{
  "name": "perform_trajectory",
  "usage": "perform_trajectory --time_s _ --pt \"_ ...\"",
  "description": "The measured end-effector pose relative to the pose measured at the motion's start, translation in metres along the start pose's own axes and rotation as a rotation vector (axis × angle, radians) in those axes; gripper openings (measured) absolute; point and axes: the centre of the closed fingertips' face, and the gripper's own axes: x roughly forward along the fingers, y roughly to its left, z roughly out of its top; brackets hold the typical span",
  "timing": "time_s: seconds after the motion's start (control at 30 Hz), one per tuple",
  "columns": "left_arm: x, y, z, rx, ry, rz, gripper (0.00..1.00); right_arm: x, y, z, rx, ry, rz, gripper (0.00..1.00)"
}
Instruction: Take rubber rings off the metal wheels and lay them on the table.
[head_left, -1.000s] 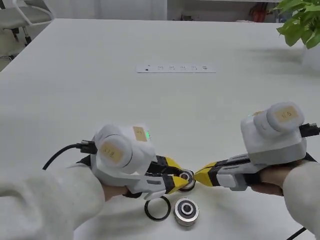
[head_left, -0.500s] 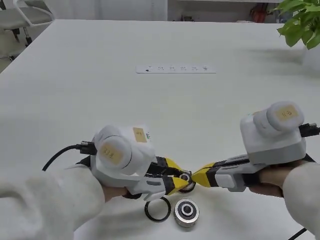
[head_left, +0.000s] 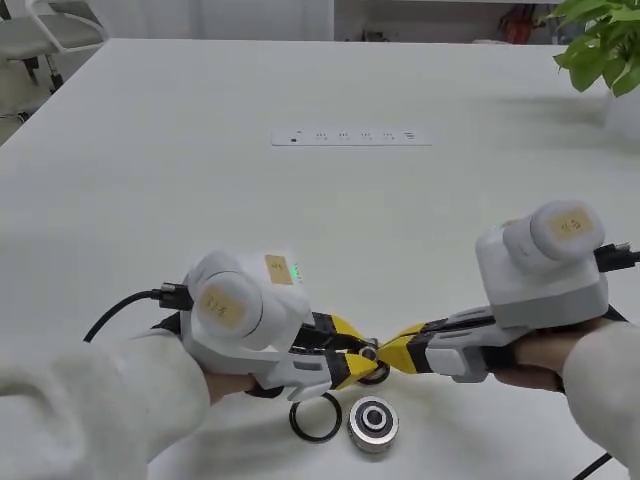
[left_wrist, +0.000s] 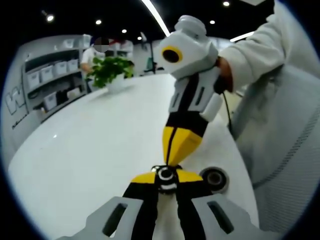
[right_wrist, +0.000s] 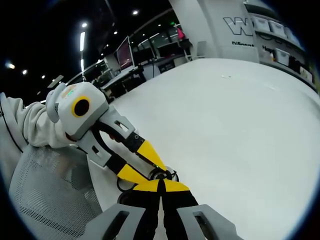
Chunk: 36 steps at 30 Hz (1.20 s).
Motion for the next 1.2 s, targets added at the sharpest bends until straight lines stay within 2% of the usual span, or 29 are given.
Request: perform_trajectory --time_s 0.27,0.33,0.43,0.63,0.83,1.0,1.2 --pt "0.0 0.0 0.0 -0.002 0.0 0.001 0.14 0.0 0.003 0.003 0.007 -0.012 0.011 0.0" --pt "0.0 0.0 0.0 -0.006 -0.002 0.003 0.14 0.0 0.008 0.011 0.022 -0.056 0.038 0.0" --pt "0.0 0.0 0.0 -0.013 -0.007 0.005 0.14 0.0 0.006 0.011 0.006 -0.047 0.016 0.0" --pt "0.001 0.0 0.0 -0.013 -0.006 0.006 0.14 0.002 0.0 0.003 0.036 -0.024 0.004 0.0" --pt "0.0 -0.001 0.001 -0.014 0.016 -0.006 0.14 0.001 -0.003 0.002 0.033 -0.018 -0.007 0.0" --pt "-0.005 -0.006 0.004 0.016 0.025 -0.039 0.18 -0.001 -0.005 0.003 0.048 -0.024 -0.009 0.0" --pt "-0.012 -0.007 0.013 0.012 0.013 -0.055 0.24 -0.003 -0.007 0.003 0.057 -0.03 -0.012 0.0"
